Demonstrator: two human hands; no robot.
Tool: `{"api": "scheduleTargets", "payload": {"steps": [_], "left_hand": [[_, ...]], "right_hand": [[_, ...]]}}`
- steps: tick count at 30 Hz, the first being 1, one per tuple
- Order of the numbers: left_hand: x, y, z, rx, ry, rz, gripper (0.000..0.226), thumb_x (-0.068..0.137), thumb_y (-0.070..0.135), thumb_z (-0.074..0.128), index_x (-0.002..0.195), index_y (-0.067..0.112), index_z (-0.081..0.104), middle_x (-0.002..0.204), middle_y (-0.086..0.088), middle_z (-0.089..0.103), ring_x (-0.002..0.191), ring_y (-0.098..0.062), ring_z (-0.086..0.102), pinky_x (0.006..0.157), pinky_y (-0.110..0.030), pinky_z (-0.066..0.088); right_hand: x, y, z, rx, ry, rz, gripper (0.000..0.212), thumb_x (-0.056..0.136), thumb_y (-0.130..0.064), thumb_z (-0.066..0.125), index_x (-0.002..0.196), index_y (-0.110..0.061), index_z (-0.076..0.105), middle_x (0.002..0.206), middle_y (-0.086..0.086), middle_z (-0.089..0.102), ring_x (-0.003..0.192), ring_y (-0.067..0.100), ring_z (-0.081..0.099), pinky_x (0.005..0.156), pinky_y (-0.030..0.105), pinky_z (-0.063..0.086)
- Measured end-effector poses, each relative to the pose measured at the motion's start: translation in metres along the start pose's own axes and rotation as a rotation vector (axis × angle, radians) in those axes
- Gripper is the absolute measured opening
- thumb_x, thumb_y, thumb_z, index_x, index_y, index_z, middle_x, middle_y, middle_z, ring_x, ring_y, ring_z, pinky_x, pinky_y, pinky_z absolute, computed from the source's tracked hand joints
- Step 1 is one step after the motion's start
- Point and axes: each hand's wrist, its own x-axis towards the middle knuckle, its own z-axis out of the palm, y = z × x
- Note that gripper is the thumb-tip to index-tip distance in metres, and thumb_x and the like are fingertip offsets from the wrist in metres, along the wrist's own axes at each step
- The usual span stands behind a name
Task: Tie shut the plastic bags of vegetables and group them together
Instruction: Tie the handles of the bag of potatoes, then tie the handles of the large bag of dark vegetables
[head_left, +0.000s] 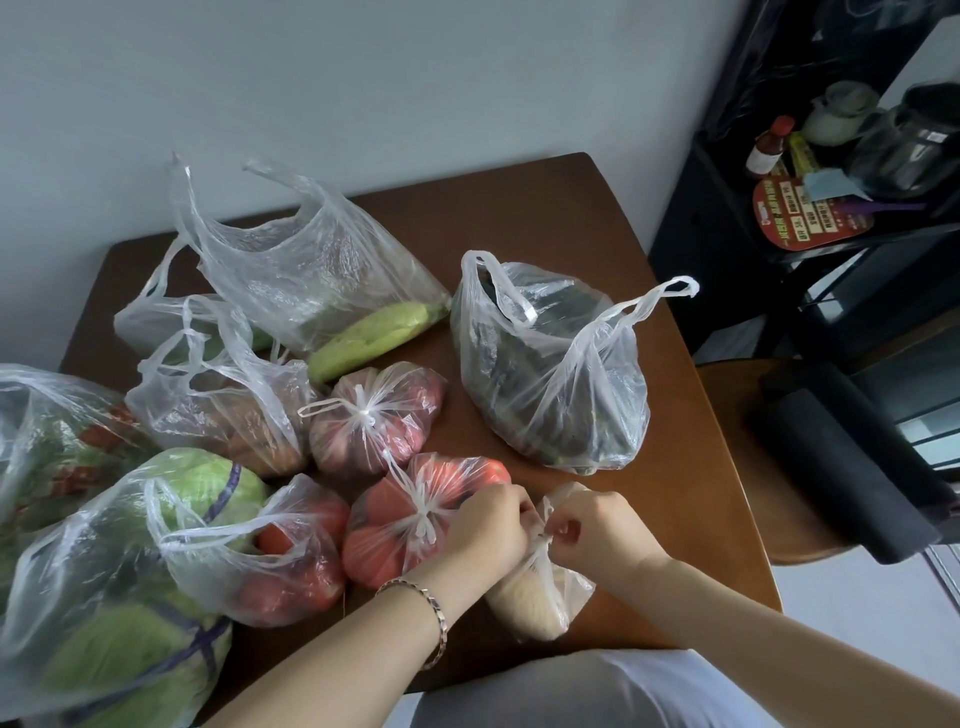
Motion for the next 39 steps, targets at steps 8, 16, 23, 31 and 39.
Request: {"api": "scheduleTargets", "payload": {"steps": [8,16,23,31,39], "left_hand": [[0.011,-0.001,0.007,0.218,-0.056,0.063,0.021,0.090,0.012,0.051,0.100,0.016,0.069,0.112,-0.005,0.064,0.106,-0.024,0.060,0.087,-0.031,0.045],[0.032,0.019,-0.056,-0.139,0.409,0.108,0.030,0.090,0.011,0.048,0.119,0.020,0.051,0.122,-0.002,0.045,0.105,-0.018,0.055,0.087,-0.029,0.046],[0.073,0.059,-0.131,0.125,0.721,0.343,0.066,0.078,0.000,0.058,0.138,0.021,0.040,0.146,-0.011,0.030,0.135,-0.032,0.023,0.111,-0.046,0.024],[0.073,0.095,-0.175,-0.248,0.488,0.099,0.046,0.094,0.026,0.039,0.050,0.012,0.036,0.049,-0.001,0.036,0.049,-0.020,0.038,0.050,-0.029,0.032],[0.066,0.119,-0.208,-0.733,0.626,0.028,0.039,0.091,0.020,0.042,0.054,0.007,0.046,0.056,-0.009,0.047,0.056,-0.023,0.045,0.059,-0.034,0.039]], "right_hand": [[-0.008,0.002,0.003,-0.201,-0.110,-0.128,0.028,0.027,-0.012,0.077,0.040,-0.028,0.058,0.044,-0.015,0.055,0.049,0.005,0.056,0.052,0.003,0.029],[0.033,-0.032,-0.096,-0.058,0.222,-0.167,0.015,0.076,-0.006,0.065,0.086,-0.013,0.072,0.081,-0.001,0.063,0.070,0.011,0.056,0.065,0.025,0.051],[0.091,-0.036,-0.161,-0.682,0.313,0.054,0.047,0.078,0.000,0.058,0.120,-0.019,0.054,0.129,0.008,0.045,0.123,0.029,0.035,0.105,0.041,0.027],[0.112,-0.040,-0.182,-0.049,0.442,0.274,0.041,0.099,-0.036,0.028,0.098,-0.009,0.058,0.090,0.008,0.066,0.080,0.027,0.062,0.076,0.039,0.052],[0.130,-0.045,-0.214,0.344,0.605,0.399,0.043,0.096,-0.040,0.039,0.072,-0.006,0.051,0.059,0.002,0.049,0.051,0.017,0.043,0.050,0.027,0.034]]}}
